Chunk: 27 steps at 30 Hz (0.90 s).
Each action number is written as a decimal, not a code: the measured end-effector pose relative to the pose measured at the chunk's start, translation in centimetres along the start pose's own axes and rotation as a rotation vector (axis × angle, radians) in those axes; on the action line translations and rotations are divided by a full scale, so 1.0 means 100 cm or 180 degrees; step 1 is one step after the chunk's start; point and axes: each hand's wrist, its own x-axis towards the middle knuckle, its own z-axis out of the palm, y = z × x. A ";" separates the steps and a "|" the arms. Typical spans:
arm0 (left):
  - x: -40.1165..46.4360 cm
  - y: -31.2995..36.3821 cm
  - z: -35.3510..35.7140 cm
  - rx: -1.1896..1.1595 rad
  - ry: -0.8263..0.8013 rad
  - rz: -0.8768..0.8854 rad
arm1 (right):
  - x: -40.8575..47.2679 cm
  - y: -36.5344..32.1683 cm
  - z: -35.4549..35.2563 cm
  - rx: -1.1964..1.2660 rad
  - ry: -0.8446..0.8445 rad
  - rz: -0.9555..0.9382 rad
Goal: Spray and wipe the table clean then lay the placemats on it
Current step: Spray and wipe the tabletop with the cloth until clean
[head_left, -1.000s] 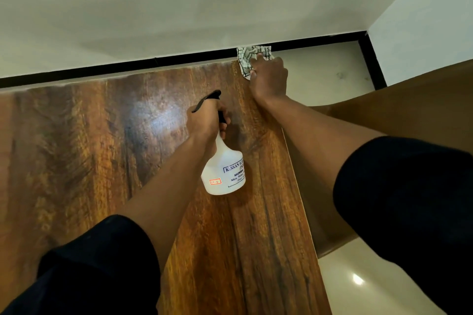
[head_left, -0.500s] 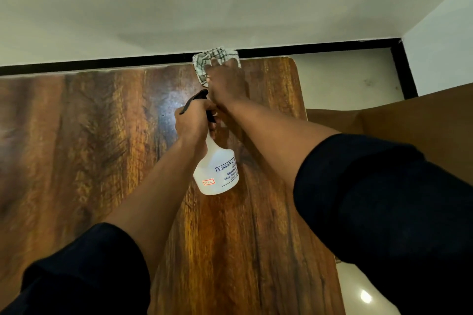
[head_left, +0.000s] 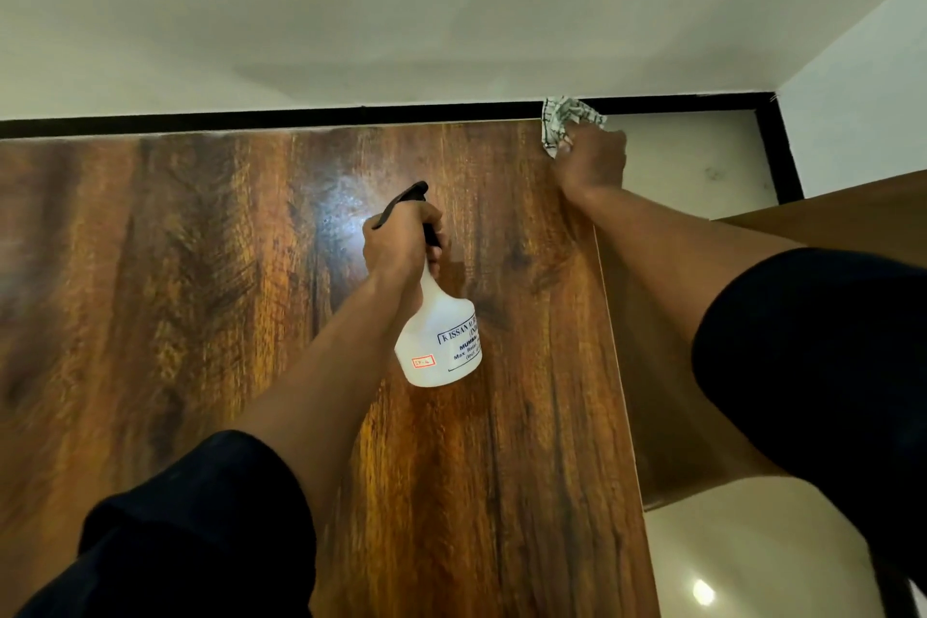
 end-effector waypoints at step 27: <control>-0.227 -0.149 -0.065 -0.0127 -0.0017 0.0323 | -0.347 0.060 -0.081 0.1352 -0.0714 -0.0028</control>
